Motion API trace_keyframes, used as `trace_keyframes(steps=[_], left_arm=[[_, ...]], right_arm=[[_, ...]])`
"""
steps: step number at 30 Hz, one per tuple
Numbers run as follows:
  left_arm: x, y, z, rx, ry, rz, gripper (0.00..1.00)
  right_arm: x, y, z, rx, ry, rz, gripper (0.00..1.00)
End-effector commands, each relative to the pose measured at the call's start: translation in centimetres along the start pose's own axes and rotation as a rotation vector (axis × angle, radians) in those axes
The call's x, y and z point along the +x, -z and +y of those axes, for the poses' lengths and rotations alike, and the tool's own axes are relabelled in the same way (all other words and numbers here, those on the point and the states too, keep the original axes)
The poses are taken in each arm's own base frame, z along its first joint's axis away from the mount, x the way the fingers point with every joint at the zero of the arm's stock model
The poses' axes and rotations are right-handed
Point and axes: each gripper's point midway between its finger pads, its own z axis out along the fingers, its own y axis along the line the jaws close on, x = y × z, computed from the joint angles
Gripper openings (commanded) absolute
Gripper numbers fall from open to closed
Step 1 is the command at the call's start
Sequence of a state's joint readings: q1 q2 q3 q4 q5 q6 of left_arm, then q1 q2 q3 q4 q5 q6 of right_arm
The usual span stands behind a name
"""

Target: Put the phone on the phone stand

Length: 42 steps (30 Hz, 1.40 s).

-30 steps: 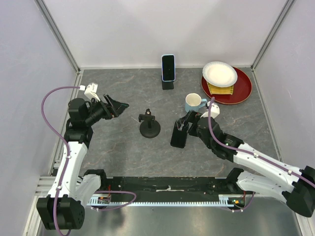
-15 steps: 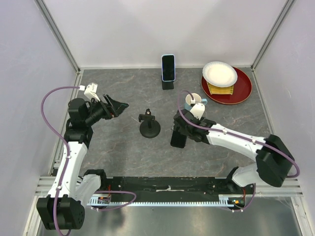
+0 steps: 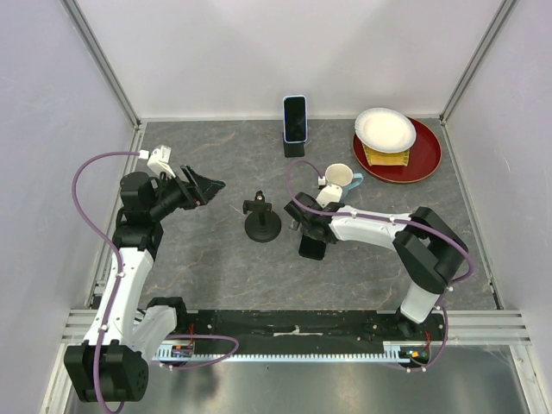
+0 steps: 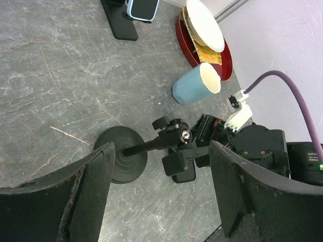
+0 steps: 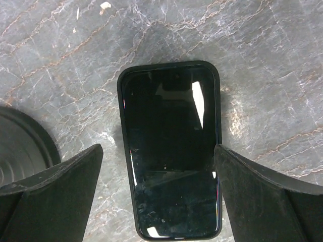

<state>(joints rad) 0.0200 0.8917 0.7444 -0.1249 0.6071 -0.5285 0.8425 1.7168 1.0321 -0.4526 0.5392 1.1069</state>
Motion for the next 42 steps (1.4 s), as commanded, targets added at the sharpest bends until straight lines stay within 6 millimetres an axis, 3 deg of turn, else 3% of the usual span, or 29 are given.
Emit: trace_keyframes(steps=[1, 5, 12, 18, 22, 26, 32, 34, 37, 39, 42], left_arm=[[-0.9, 0.0, -0.3, 0.013, -0.066, -0.026, 0.80], [-1.0, 0.0, -0.3, 0.015, -0.066, -0.029, 0.80], [-0.9, 0.0, -0.4, 0.019, -0.065, -0.026, 0.80], [-0.9, 0.0, -0.4, 0.019, -0.066, -0.029, 0.80], [-0.9, 0.0, -0.4, 0.019, -0.068, -0.029, 0.80], [-0.9, 0.0, -0.3, 0.018, -0.063, -0.025, 0.80], [-1.3, 0.1, -0.3, 0.002, -0.061, -0.047, 0.77], [-1.5, 0.1, -1.1, 0.013, -0.027, -0.035, 0.77], [-1.2, 0.8, -5.4, 0.128, 0.044, 0.015, 0.76], [-1.5, 1.4, -6.9, 0.156, 0.066, -0.001, 0.77], [-2.2, 2.7, -7.4, 0.126, 0.053, -0.055, 0.78]], right_arm=[[0.0, -0.8, -0.1, 0.046, -0.023, -0.016, 0.98], [0.5, -1.3, -1.3, 0.086, -0.014, -0.018, 0.98], [0.7, -1.6, -1.2, 0.085, -0.012, -0.005, 0.98], [-1.0, 0.1, -0.1, 0.048, 0.037, -0.099, 0.98], [-1.7, 0.9, -0.5, 0.047, 0.017, -0.147, 0.98], [-1.5, 1.1, -1.9, 0.077, -0.034, -0.154, 0.98], [-1.1, 0.7, -1.7, 0.088, -0.015, -0.132, 0.98], [-0.9, 0.5, -1.6, 0.089, -0.008, -0.121, 0.98], [-0.5, 0.1, -1.4, 0.091, -0.002, -0.098, 0.98], [-0.5, -0.2, -1.2, 0.090, 0.008, -0.089, 0.98], [0.0, -0.6, -0.8, 0.086, 0.029, -0.060, 0.98]])
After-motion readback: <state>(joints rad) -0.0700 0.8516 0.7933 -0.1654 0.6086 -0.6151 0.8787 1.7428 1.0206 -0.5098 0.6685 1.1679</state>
